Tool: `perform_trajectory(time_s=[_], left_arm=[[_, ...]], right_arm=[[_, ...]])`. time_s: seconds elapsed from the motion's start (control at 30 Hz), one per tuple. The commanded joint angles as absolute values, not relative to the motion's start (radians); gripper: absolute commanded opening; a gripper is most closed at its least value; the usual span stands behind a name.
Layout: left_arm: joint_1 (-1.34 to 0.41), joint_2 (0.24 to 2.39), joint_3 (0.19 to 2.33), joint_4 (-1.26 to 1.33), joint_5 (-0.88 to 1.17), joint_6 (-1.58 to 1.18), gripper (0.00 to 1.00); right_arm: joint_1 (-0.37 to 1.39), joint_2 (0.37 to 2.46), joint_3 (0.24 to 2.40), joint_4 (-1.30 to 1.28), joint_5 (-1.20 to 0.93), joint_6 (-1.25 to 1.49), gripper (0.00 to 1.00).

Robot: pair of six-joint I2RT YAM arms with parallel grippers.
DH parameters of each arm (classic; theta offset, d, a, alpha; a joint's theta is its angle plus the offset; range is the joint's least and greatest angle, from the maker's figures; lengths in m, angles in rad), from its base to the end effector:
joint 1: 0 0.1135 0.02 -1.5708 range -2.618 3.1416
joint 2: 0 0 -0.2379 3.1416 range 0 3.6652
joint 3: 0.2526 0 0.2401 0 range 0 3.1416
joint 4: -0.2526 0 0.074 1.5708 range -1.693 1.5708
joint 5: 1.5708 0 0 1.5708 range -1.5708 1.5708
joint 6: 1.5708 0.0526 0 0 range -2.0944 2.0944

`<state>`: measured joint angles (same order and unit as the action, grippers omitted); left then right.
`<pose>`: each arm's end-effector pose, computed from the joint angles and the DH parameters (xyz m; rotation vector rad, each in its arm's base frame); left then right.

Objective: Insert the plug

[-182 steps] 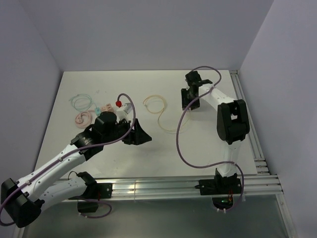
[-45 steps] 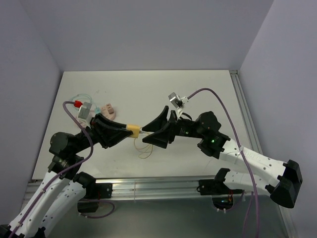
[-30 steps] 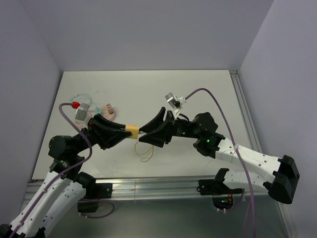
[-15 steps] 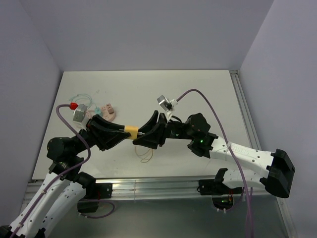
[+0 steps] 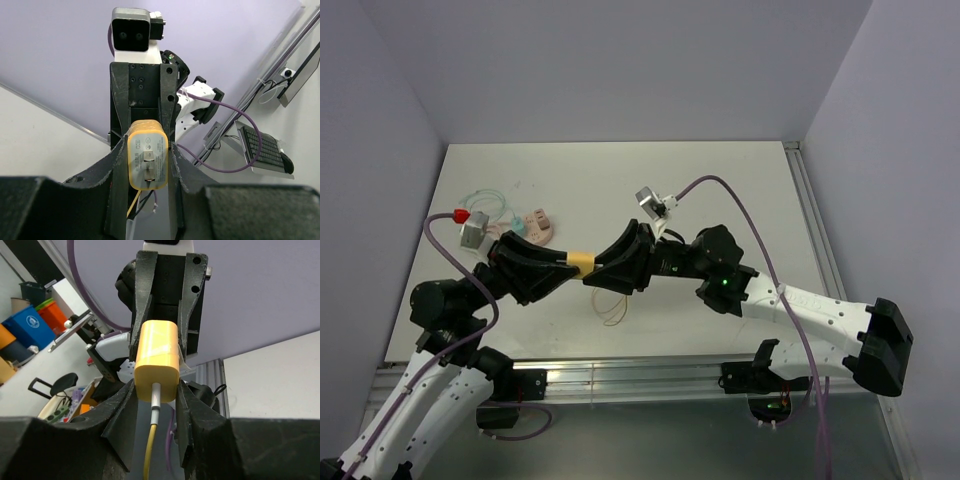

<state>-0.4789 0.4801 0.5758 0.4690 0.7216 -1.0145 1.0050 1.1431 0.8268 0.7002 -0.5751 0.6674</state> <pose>0.0998 -0.0910 0.3661 0.4353 1.2576 -1.6587 0.1208 0.2437 0.3589 -0.8085 1.2288 1.7491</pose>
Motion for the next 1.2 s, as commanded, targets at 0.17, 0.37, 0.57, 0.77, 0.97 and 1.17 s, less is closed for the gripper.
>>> perform_trajectory(time_s=[0.17,0.37,0.57,0.77,0.97,1.17], left_arm=[[-0.480,0.443,0.577,0.404,0.718,-0.986,0.00],[-0.480,0.396,0.643,0.145,0.574,-0.861,0.51],[-0.479,0.373,0.732,-0.098,0.488,-0.741,0.87],[-0.479,0.365,0.808,-0.227,0.427,-0.655,0.91],[-0.480,0.446,0.848,-0.265,0.543,-0.606,0.74],[-0.480,0.585,0.824,-0.180,0.816,-0.655,0.69]], right_arm=[[1.011,1.170,0.933,0.677,-0.552,0.614,0.00],[1.012,1.146,0.971,0.526,-0.537,0.528,0.00],[1.011,1.117,1.046,0.246,-0.540,0.399,0.00],[1.009,1.083,1.107,-0.101,-0.508,0.259,0.00],[1.009,1.060,1.129,-0.328,-0.597,0.193,0.00],[1.008,1.088,1.141,-0.489,-0.600,0.190,0.00]])
